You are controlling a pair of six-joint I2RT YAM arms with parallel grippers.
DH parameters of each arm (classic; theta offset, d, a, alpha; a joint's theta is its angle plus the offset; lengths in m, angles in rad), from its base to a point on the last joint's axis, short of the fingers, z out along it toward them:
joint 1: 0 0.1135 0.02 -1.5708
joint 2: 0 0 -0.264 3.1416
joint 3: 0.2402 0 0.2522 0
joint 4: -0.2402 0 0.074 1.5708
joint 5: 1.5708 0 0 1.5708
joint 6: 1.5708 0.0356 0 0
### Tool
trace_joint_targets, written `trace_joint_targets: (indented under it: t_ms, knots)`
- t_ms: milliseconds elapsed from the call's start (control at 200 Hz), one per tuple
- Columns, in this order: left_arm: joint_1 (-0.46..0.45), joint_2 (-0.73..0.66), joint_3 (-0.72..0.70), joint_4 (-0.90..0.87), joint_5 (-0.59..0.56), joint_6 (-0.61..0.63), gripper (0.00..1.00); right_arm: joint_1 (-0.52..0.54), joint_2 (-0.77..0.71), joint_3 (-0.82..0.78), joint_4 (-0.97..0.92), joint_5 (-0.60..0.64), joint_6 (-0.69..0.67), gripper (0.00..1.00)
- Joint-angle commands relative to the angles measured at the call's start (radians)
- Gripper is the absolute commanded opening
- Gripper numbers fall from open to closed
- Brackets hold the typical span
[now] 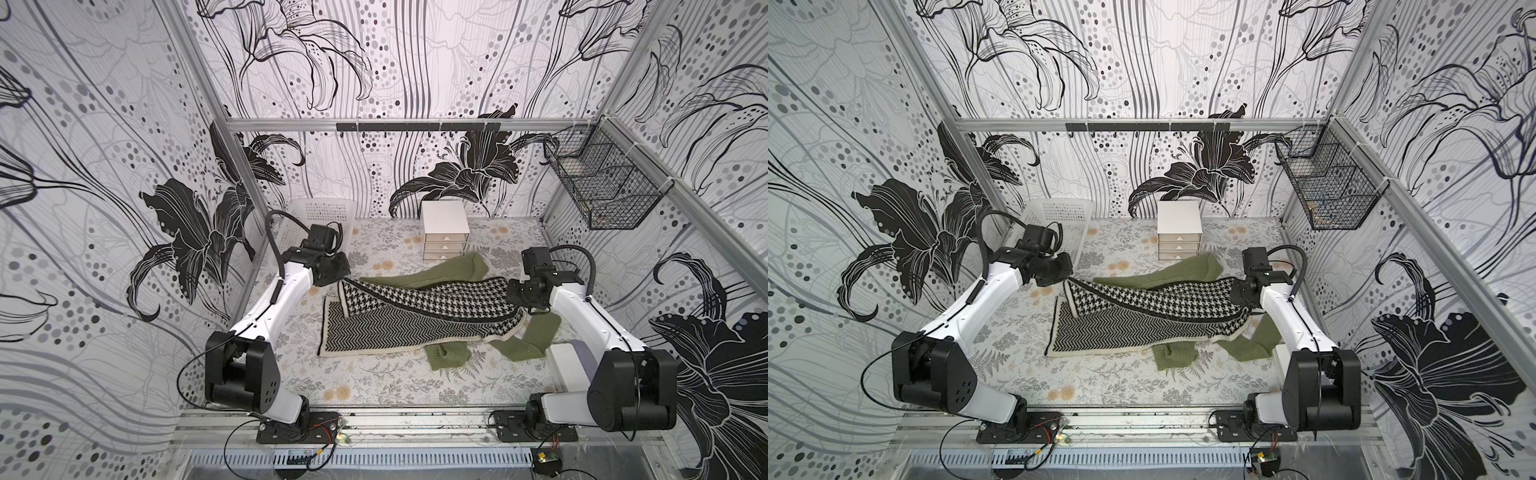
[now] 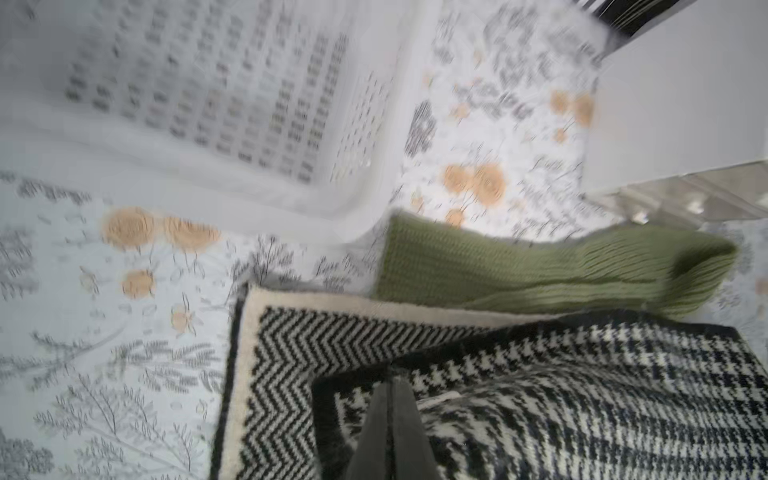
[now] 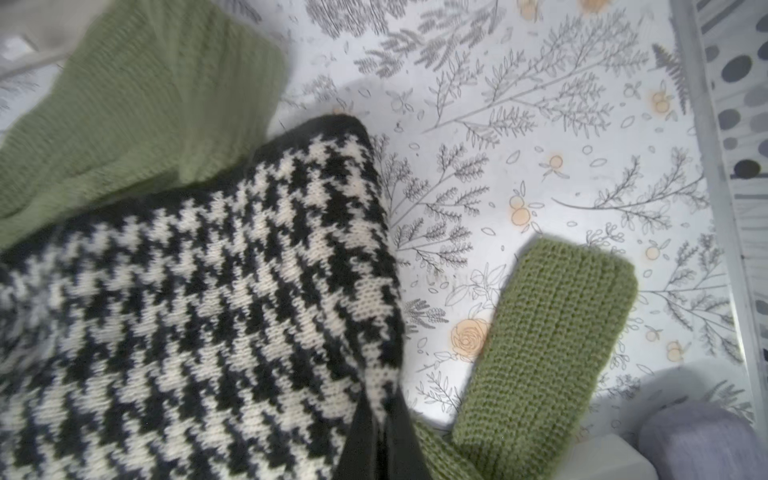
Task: Roll up the scarf and place it into the basket
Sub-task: Flatten out the scarf at the center of the board.
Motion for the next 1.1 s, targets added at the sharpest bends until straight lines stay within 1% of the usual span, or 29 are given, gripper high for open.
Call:
trace_joint_targets:
  t_ms: [0, 55, 105, 165, 200, 305, 335, 355, 390, 440, 460, 471, 481, 516, 531, 541, 556, 626, 691, 761, 806, 866, 951, 1096]
  knots:
    - [-0.002, -0.130, -0.033, 0.045, -0.093, 0.045, 0.00, -0.006, -0.036, 0.036, -0.009, -0.020, -0.023, 0.00]
    - [-0.001, -0.175, -0.100, 0.038, -0.125, 0.018, 0.00, -0.006, -0.037, 0.023, -0.013, -0.024, -0.029, 0.00]
    - [0.003, -0.157, -0.139, -0.015, -0.143, -0.019, 0.00, -0.005, -0.031, 0.013, -0.014, -0.038, -0.032, 0.00]
    - [0.005, -0.100, -0.171, -0.084, -0.146, -0.103, 0.00, -0.006, -0.028, 0.001, -0.010, -0.072, -0.035, 0.00]
    - [0.005, -0.082, -0.203, -0.100, -0.168, -0.168, 0.00, -0.004, -0.033, -0.006, -0.006, -0.087, -0.032, 0.00]
    - [0.009, -0.114, -0.338, -0.050, -0.200, -0.322, 0.01, -0.002, -0.056, -0.014, -0.017, -0.134, -0.041, 0.01]
    - [0.018, -0.126, -0.372, -0.028, -0.193, -0.350, 0.07, 0.002, -0.063, -0.012, -0.027, -0.154, -0.051, 0.05]
    - [0.031, -0.129, -0.387, -0.023, -0.190, -0.364, 0.11, 0.005, -0.067, -0.010, -0.035, -0.167, -0.056, 0.10]
    - [0.058, -0.127, -0.405, -0.030, -0.192, -0.402, 0.25, 0.013, -0.071, -0.002, -0.052, -0.193, -0.061, 0.27]
    - [0.090, -0.118, -0.424, -0.013, -0.167, -0.416, 0.27, 0.037, -0.081, 0.010, -0.079, -0.197, -0.066, 0.43]
    - [0.101, -0.113, -0.428, -0.011, -0.159, -0.424, 0.32, 0.053, -0.089, 0.015, -0.091, -0.192, -0.066, 0.50]
    - [0.104, -0.112, -0.430, -0.010, -0.157, -0.427, 0.37, 0.058, -0.093, 0.018, -0.098, -0.189, -0.066, 0.52]
    - [0.110, -0.111, -0.431, -0.008, -0.154, -0.430, 0.44, 0.066, -0.096, 0.021, -0.106, -0.185, -0.066, 0.55]
    - [0.115, -0.110, -0.435, 0.003, -0.148, -0.429, 0.77, 0.085, -0.116, 0.027, -0.123, -0.177, -0.062, 0.59]
    - [0.116, -0.110, -0.436, 0.011, -0.145, -0.426, 0.89, 0.093, -0.125, 0.029, -0.129, -0.174, -0.060, 0.60]
    - [0.116, -0.109, -0.436, 0.016, -0.143, -0.424, 0.93, 0.097, -0.130, 0.030, -0.134, -0.172, -0.059, 0.61]
    - [0.115, -0.107, -0.435, 0.022, -0.135, -0.418, 0.95, 0.102, -0.139, 0.033, -0.140, -0.170, -0.055, 0.62]
    - [0.114, -0.100, -0.433, 0.034, -0.117, -0.401, 0.97, 0.123, -0.180, 0.044, -0.162, -0.147, -0.041, 0.63]
    - [0.114, -0.091, -0.448, 0.090, -0.054, -0.381, 0.96, 0.140, -0.206, 0.051, -0.169, -0.128, -0.033, 0.64]
    - [0.099, -0.064, -0.455, 0.143, 0.019, -0.369, 0.90, 0.145, -0.210, 0.067, -0.175, -0.123, -0.031, 0.64]
    - [0.078, -0.040, -0.454, 0.160, 0.043, -0.370, 0.85, 0.145, -0.206, 0.074, -0.175, -0.121, -0.032, 0.64]
    - [0.054, -0.011, -0.453, 0.176, 0.058, -0.364, 0.81, 0.148, -0.198, 0.086, -0.175, -0.121, -0.034, 0.64]
    - [0.046, 0.036, -0.453, 0.182, 0.073, -0.343, 0.80, 0.150, -0.193, 0.089, -0.167, -0.121, -0.032, 0.64]
    - [0.045, 0.105, -0.425, 0.156, 0.048, -0.307, 0.80, 0.152, -0.193, 0.092, -0.166, -0.121, -0.033, 0.64]
